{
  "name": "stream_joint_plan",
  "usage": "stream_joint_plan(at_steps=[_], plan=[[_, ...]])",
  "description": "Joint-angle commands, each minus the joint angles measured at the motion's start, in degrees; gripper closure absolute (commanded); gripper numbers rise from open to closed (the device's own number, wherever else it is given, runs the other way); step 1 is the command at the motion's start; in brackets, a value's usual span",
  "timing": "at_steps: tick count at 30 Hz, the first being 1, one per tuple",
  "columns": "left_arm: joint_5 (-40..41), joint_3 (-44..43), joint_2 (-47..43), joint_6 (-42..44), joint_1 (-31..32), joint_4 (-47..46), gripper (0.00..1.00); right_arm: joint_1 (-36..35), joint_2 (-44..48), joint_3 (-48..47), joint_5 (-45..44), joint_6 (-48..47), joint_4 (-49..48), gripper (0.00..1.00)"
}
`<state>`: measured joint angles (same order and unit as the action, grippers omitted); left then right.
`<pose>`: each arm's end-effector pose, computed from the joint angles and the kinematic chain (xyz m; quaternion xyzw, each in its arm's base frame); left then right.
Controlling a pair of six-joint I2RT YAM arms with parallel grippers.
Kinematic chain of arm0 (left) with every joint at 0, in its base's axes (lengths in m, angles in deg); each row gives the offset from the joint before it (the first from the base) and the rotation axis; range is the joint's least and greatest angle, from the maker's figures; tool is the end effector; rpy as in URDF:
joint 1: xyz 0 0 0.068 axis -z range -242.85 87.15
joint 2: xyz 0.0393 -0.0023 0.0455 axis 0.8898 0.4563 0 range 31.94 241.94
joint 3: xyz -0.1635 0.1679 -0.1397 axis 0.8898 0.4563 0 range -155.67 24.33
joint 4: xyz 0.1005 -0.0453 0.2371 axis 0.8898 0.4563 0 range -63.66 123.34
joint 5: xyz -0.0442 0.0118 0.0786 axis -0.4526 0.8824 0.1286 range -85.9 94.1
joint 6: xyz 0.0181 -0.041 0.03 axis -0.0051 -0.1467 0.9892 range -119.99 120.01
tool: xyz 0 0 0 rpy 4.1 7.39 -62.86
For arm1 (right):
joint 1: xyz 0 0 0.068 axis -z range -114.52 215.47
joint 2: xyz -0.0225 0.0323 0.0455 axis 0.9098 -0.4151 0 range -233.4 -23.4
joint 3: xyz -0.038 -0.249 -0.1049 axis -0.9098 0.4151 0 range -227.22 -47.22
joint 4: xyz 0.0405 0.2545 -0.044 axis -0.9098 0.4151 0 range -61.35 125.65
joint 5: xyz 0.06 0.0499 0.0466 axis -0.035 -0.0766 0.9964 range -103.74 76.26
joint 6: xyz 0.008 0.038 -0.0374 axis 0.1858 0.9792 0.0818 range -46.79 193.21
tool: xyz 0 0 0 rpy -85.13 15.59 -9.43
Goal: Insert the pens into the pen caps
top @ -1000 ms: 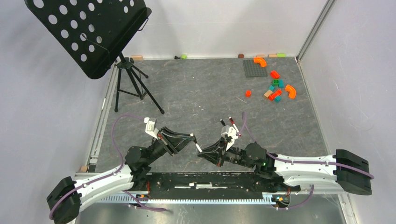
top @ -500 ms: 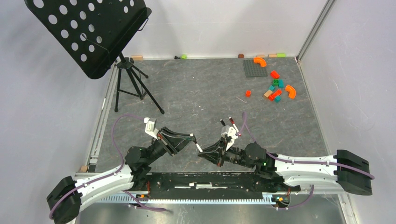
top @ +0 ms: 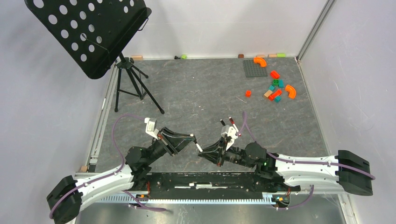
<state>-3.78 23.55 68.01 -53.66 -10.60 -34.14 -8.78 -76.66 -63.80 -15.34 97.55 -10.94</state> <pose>0.0818 -0.1139 0.2228 0.0514 0.5353 -0.6945 0.4780 0.0562 0.1959 0.2325 -0.2814 0.6288 0.5432 0.4800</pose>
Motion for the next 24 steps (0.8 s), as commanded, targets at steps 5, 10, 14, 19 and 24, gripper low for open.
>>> stream_joint_plan(at_steps=[5,10,14,19,24], plan=[[-0.7,0.4,1.0,-1.3,0.2,-3.8,0.98,-0.4,-0.3,-3.6,-1.6,-0.7,-0.6,1.00],[-0.8,0.5,0.7,-1.2,0.2,-3.8,0.98,-0.4,0.1,-3.5,-2.9,-0.7,0.4,1.00],[-0.3,0.7,0.7,-0.7,0.2,-3.4,0.98,-0.4,-0.4,-4.4,-4.2,0.3,1.4,1.00],[-0.2,0.7,0.9,-0.2,0.2,-3.1,0.98,-0.4,-1.4,-5.3,-4.5,0.7,2.0,1.00],[-0.1,0.7,1.0,0.3,0.2,-2.4,0.98,-0.4,-1.4,-6.2,-5.2,0.6,2.6,1.00]])
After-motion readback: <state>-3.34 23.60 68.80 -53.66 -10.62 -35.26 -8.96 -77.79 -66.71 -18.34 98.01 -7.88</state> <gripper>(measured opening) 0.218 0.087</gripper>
